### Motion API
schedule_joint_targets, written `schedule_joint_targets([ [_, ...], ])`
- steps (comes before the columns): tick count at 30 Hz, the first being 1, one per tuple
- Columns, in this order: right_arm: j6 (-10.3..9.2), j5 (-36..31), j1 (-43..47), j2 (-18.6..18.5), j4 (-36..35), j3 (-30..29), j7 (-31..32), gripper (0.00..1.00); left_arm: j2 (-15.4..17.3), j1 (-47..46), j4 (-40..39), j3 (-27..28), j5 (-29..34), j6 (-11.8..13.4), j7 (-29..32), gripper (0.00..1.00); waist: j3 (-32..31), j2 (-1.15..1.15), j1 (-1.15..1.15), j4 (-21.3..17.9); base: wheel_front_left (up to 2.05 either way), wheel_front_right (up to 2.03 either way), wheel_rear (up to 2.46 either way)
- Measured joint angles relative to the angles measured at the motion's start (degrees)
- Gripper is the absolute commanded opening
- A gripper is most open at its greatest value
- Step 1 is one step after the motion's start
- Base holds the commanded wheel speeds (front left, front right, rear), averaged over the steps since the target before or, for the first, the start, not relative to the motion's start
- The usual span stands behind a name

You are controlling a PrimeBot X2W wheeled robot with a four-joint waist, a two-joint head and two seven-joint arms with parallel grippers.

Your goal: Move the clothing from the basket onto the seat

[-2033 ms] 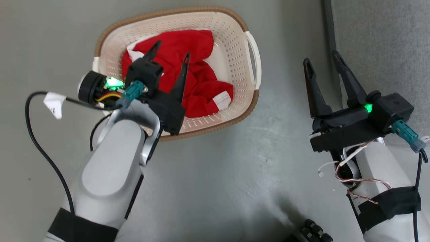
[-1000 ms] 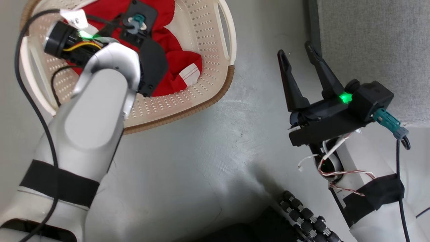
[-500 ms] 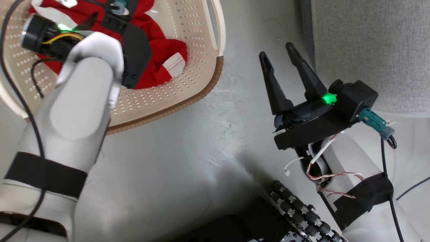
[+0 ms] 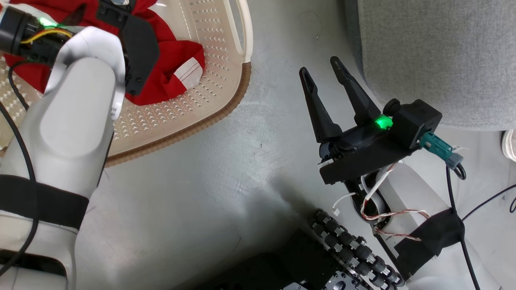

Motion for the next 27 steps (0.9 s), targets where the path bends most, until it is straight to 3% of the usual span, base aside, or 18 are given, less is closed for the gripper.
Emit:
schedule_joint_targets([
  [27,-0.74,1.0,0.6,0.1,0.4,-0.8,0.0,1.0,1.0,-4.0,2.3,-1.0,3.2,1.6,-1.0,1.0,2.3,0.0,0.0,-0.2,0.0,0.0,0.0],
])
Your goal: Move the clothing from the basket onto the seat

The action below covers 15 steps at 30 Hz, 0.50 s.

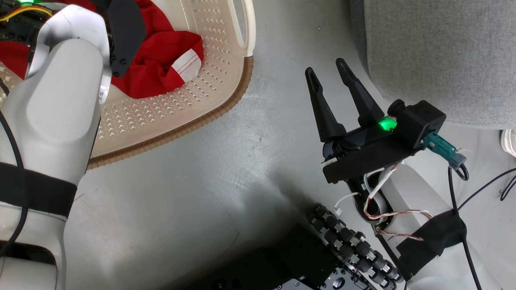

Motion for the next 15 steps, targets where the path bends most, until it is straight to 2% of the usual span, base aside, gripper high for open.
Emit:
schedule_joint_targets([
  [5,0.0,0.2,0.0,0.0,-0.1,-0.4,0.0,1.0,-0.4,-0.4,0.2,-0.1,0.0,0.0,-1.0,1.0,0.4,0.0,0.0,0.1,0.0,0.0,0.0],
  [6,0.0,0.2,0.0,0.0,-0.1,-0.4,0.0,1.0,-0.6,-0.4,0.2,-0.1,0.0,0.0,-1.1,0.92,0.4,0.0,0.0,0.1,0.0,0.0,0.0],
  [8,0.0,0.2,0.0,0.0,-0.1,-0.6,0.0,1.0,-0.8,-0.5,0.2,-0.2,0.0,0.0,-2.0,0.42,0.6,0.0,0.0,0.1,0.0,0.0,0.0],
  [10,0.0,0.3,0.1,0.0,-0.2,-0.7,0.0,1.0,-0.9,-0.6,0.4,-0.4,0.0,0.0,-2.4,0.24,0.6,0.0,0.0,0.1,0.0,0.0,0.0],
  [11,0.0,0.6,0.1,0.0,-0.2,-0.8,0.0,1.0,-0.9,-0.6,0.5,-0.5,0.0,0.0,-2.7,0.0,0.7,0.0,0.0,0.1,0.0,0.0,0.0],
  [15,0.0,1.2,0.1,0.0,-0.3,-1.5,0.0,1.0,-0.9,-0.7,1.2,-0.5,0.0,0.0,-3.5,0.0,0.8,0.0,0.0,0.0,0.0,0.0,0.0],
])
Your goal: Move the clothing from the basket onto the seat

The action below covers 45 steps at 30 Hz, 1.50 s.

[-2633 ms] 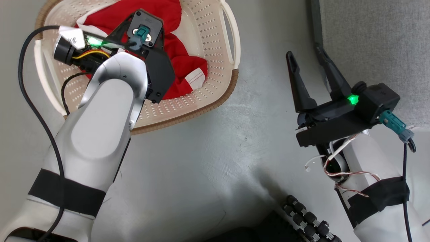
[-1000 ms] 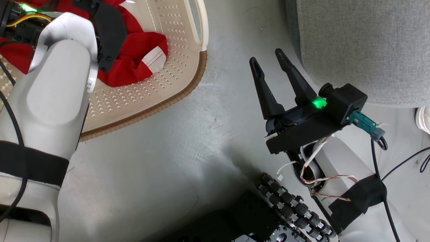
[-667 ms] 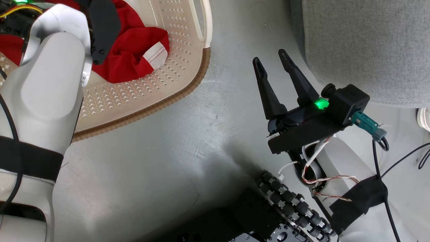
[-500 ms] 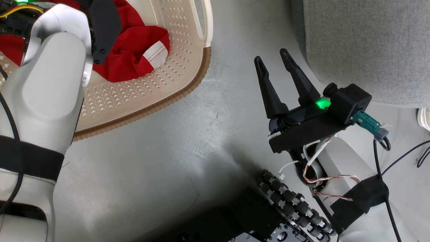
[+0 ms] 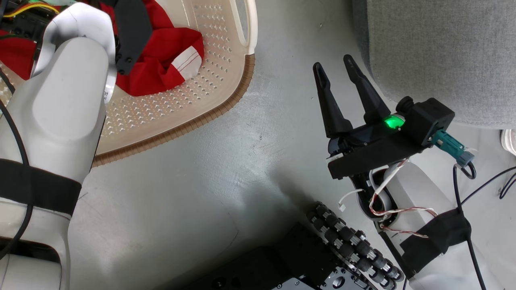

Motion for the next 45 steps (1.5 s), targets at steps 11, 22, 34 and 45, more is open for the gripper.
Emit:
schedule_joint_targets([
  [11,0.83,-1.9,-1.8,0.2,2.3,-1.8,0.0,1.0,-0.5,3.6,0.3,3.7,-3.8,0.7,-7.7,0.0,-2.1,0.0,0.0,-0.6,0.0,0.0,0.0],
  [22,1.53,-6.3,-1.2,-2.6,5.8,-9.5,0.0,1.0,-6.7,10.2,-0.1,8.3,-10.1,1.0,-18.0,0.0,-8.5,0.0,-0.02,3.2,0.0,0.0,0.0],
  [34,2.02,-8.4,3.6,-4.9,7.1,-14.1,0.0,1.0,-9.2,17.9,-0.5,12.0,-17.3,0.4,-28.4,0.0,-17.2,0.0,-0.01,10.6,0.0,0.0,0.0],
  [45,2.09,-9.8,9.6,-6.1,8.1,-17.9,0.0,1.0,-10.1,24.8,-1.1,12.4,-21.5,-2.2,-35.9,0.0,-26.6,0.01,-0.01,16.3,0.0,0.0,0.0],
])
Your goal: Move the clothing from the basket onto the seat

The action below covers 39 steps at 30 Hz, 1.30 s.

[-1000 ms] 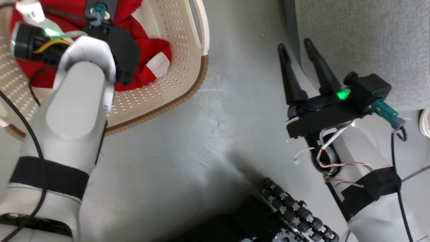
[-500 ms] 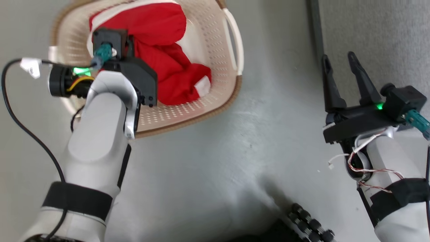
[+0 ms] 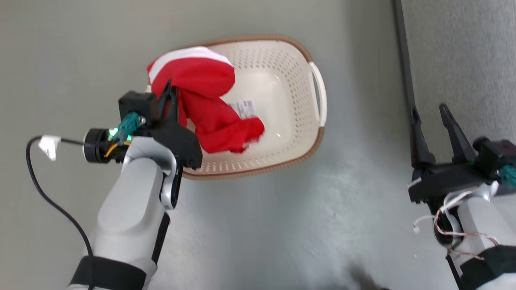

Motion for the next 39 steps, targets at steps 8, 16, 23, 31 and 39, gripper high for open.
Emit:
schedule_joint_targets([
  [8,0.13,-1.0,4.8,-0.4,0.5,-2.0,0.0,1.0,-0.2,4.5,-0.5,0.3,-2.6,-0.6,-2.9,0.0,-6.9,0.0,0.0,3.6,0.0,0.0,0.0],
  [16,0.45,-1.5,8.3,-0.4,0.8,-3.1,0.0,1.0,-0.3,9.4,-1.6,1.1,-4.3,-1.5,-3.9,0.0,-13.9,0.0,0.0,6.5,0.0,0.0,0.0],
  [23,0.93,-1.7,12.0,0.0,1.2,-3.8,0.0,1.0,-0.3,13.7,-2.6,1.3,-4.9,-1.5,-4.4,0.0,-20.0,-0.01,0.0,8.6,0.0,0.0,0.0],
  [31,1.45,-2.8,16.0,1.0,2.4,-3.8,0.0,1.0,-0.3,20.4,-4.1,2.1,-5.9,-1.5,-4.6,0.0,-26.9,-0.01,0.0,10.3,0.0,0.0,0.0],
  [39,1.54,-3.1,20.7,1.5,2.7,-3.9,0.0,1.0,0.7,26.1,-8.3,3.0,-5.9,-1.2,-4.6,0.0,-33.7,-0.01,0.0,11.1,0.0,0.0,0.0],
])
